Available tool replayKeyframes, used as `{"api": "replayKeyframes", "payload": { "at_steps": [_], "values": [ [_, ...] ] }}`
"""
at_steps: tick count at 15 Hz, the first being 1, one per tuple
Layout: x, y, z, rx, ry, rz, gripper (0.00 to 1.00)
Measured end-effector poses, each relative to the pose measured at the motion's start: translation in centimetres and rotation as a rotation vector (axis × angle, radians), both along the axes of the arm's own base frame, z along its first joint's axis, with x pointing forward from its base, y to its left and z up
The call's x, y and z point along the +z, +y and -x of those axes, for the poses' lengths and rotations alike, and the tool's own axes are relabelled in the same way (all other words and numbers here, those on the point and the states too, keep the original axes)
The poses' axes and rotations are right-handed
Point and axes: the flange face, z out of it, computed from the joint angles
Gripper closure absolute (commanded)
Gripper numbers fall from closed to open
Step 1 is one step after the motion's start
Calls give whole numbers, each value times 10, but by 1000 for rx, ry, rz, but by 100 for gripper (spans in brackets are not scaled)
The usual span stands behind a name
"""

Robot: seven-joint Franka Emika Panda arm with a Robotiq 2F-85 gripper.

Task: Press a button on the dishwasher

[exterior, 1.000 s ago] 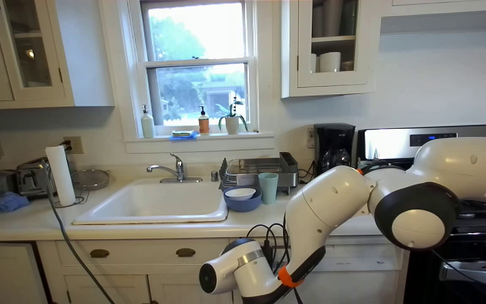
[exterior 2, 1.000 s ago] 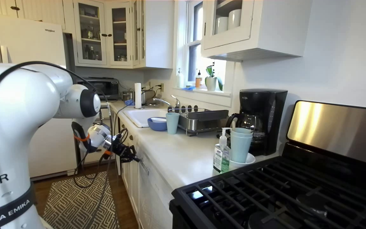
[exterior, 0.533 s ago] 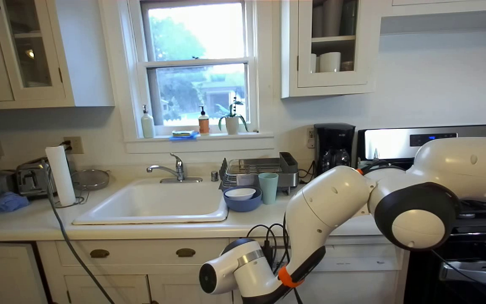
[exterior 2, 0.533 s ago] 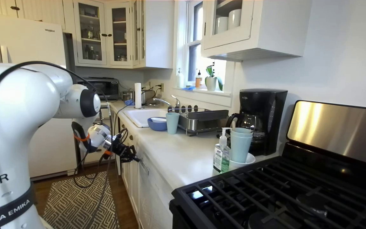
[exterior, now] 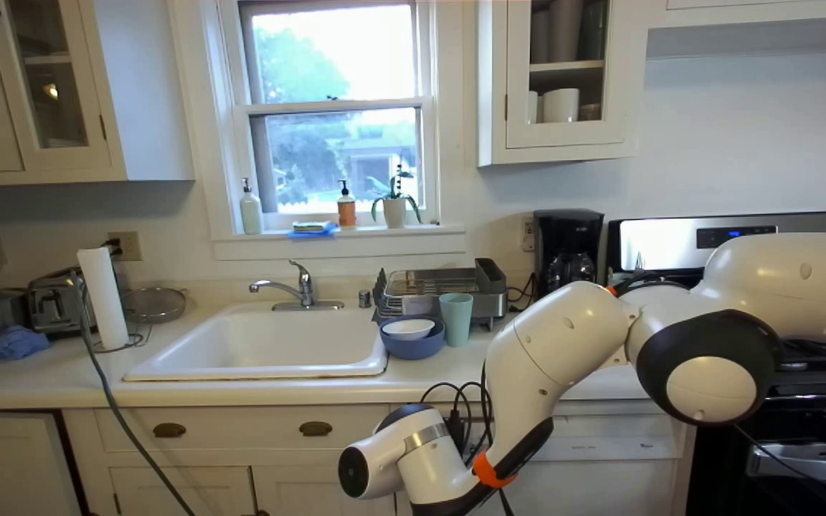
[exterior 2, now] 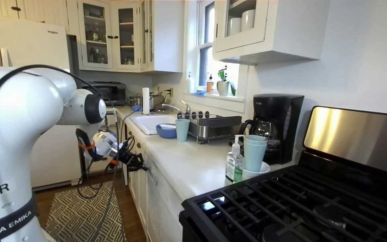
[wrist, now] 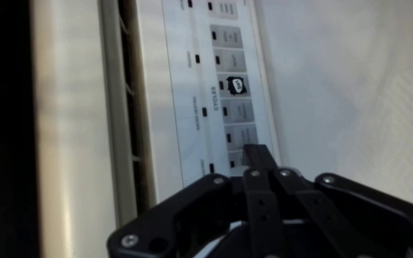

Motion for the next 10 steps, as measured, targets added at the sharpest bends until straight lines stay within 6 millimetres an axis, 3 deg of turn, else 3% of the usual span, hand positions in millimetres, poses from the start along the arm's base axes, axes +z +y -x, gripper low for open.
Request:
{"api": "replayKeyframes", "payload": {
  "at_steps": [10],
  "values": [
    [0,1,1,2,0,0,100]
  ]
}}
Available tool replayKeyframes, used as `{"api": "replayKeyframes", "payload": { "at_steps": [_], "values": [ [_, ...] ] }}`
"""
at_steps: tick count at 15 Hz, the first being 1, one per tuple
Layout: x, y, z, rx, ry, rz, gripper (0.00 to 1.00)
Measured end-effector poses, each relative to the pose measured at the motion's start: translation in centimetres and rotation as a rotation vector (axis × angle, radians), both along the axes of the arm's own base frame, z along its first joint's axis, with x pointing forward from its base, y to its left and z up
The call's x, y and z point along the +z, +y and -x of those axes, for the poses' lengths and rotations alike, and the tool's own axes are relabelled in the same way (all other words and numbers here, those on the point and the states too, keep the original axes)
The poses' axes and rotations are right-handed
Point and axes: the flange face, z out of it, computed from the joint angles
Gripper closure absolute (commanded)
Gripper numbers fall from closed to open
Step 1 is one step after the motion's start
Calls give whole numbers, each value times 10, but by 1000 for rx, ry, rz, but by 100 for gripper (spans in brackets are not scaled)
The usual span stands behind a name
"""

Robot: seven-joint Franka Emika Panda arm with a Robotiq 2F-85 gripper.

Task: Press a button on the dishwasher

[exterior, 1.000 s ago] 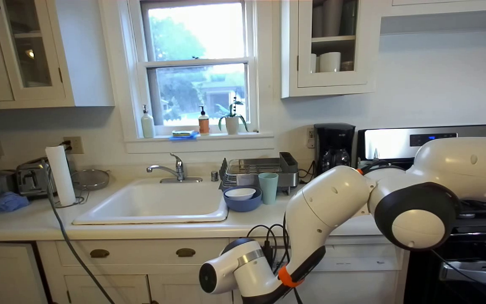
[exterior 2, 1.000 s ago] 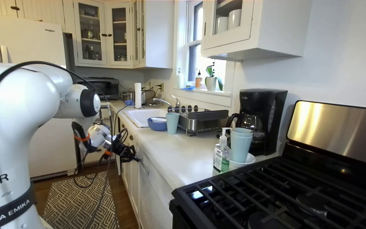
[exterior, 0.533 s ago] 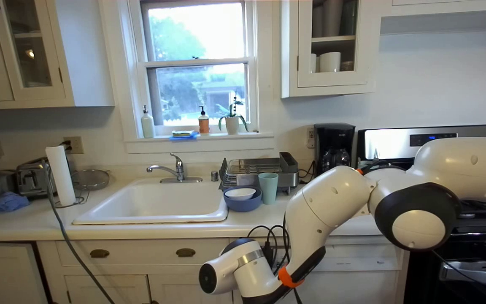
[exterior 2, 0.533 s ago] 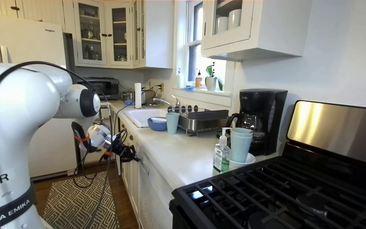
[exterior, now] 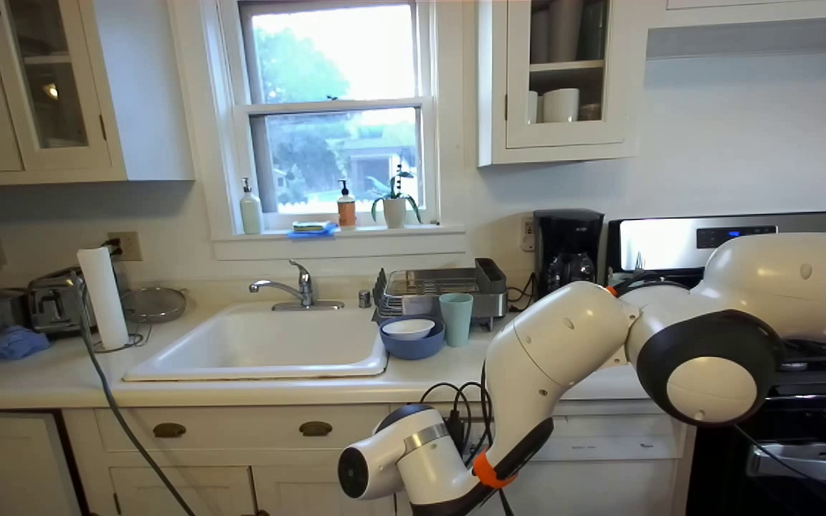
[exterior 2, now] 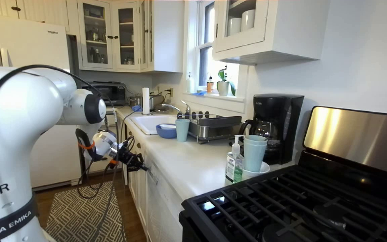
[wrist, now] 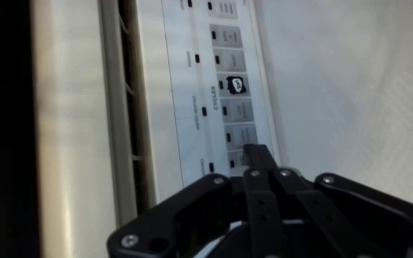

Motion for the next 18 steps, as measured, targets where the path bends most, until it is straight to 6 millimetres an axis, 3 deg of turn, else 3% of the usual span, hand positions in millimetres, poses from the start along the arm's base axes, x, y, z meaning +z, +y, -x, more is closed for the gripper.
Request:
{"api": "replayKeyframes", "payload": {
  "at_steps": [18],
  "values": [
    [-3,-4,-2,25,19,13,100]
  ]
}}
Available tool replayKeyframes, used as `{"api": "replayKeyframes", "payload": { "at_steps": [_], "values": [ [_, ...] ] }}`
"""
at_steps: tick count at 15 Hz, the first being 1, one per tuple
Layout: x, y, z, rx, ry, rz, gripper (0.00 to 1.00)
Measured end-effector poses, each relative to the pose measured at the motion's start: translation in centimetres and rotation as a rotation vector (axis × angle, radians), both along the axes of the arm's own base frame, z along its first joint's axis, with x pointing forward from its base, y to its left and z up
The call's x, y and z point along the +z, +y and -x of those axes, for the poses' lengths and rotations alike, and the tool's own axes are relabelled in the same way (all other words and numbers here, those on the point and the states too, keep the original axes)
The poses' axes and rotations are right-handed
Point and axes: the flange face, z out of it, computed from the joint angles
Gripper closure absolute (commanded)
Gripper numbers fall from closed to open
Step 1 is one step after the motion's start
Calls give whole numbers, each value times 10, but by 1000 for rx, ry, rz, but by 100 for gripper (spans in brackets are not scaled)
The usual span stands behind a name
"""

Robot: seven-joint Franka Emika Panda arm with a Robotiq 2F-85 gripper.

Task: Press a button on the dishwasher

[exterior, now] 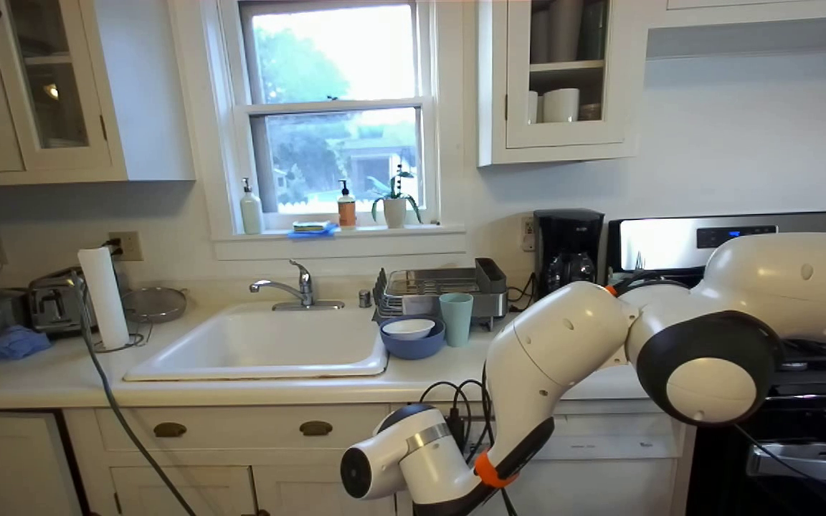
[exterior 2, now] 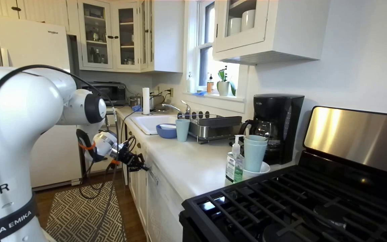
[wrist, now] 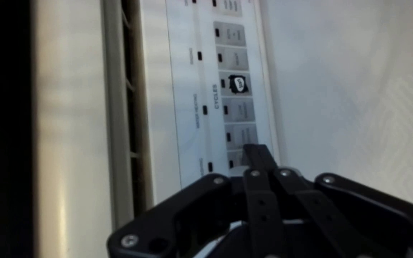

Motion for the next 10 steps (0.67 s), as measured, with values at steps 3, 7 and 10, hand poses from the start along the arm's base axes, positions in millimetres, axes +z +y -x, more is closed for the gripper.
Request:
{"api": "replayKeyframes", "payload": {
  "at_steps": [3,7,10],
  "values": [
    [-4,-1,2,13,9,-9,100],
    [-5,-1,2,11,2,-12,100],
    [-5,-1,2,14,22,-13,100]
  ]
}}
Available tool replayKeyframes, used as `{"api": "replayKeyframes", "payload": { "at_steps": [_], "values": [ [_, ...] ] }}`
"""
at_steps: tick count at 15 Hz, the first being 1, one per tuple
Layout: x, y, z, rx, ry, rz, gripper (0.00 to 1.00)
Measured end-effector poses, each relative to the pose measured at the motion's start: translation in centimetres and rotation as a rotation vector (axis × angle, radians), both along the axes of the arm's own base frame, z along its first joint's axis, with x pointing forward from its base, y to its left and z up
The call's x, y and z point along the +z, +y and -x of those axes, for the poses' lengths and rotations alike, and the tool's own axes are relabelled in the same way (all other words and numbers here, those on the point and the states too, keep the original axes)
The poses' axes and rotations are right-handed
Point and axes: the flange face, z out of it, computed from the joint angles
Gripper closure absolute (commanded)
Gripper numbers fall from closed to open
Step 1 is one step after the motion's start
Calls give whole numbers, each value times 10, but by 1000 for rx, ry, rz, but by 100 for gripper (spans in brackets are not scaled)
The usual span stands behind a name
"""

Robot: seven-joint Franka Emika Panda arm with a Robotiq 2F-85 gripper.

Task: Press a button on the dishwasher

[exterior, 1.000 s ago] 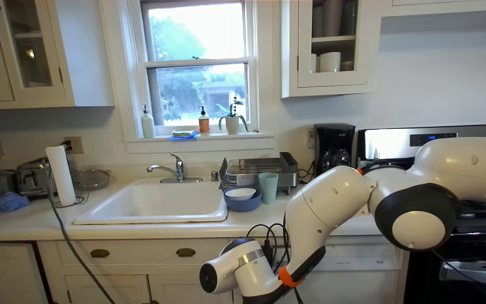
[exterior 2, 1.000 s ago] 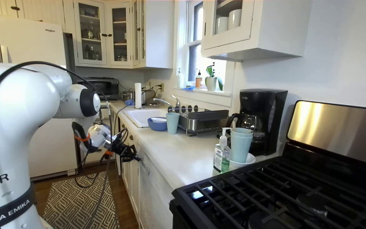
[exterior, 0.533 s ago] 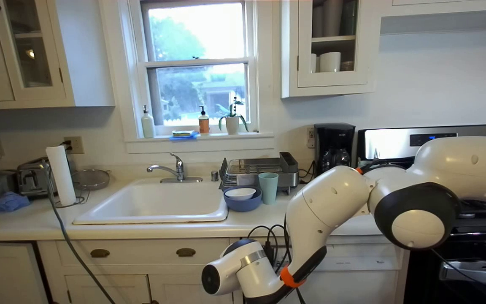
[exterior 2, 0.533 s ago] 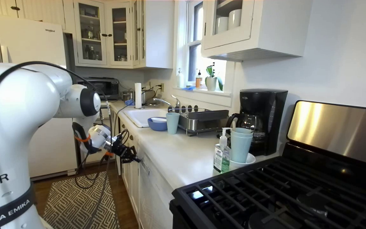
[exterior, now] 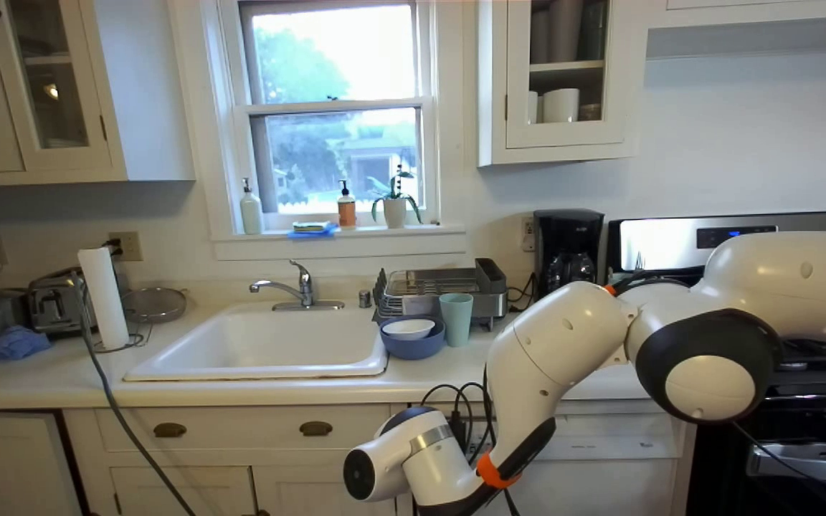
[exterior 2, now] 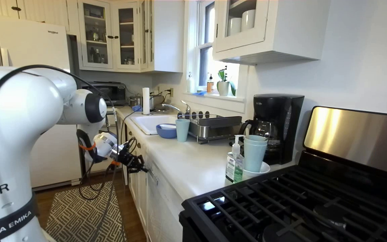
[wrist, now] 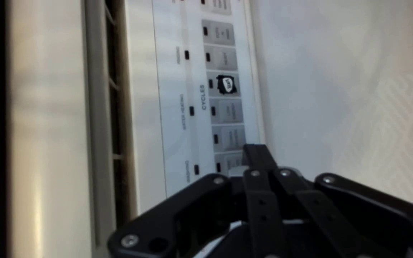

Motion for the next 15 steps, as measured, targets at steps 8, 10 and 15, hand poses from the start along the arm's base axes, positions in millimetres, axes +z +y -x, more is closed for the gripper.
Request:
{"api": "replayKeyframes", "payload": {
  "at_steps": [8,10,15],
  "values": [
    [5,-6,-4,-3,342,-109,100],
    [18,3,-6,14,407,-168,100],
    [68,21,-15,59,559,-327,99]
  ]
}}
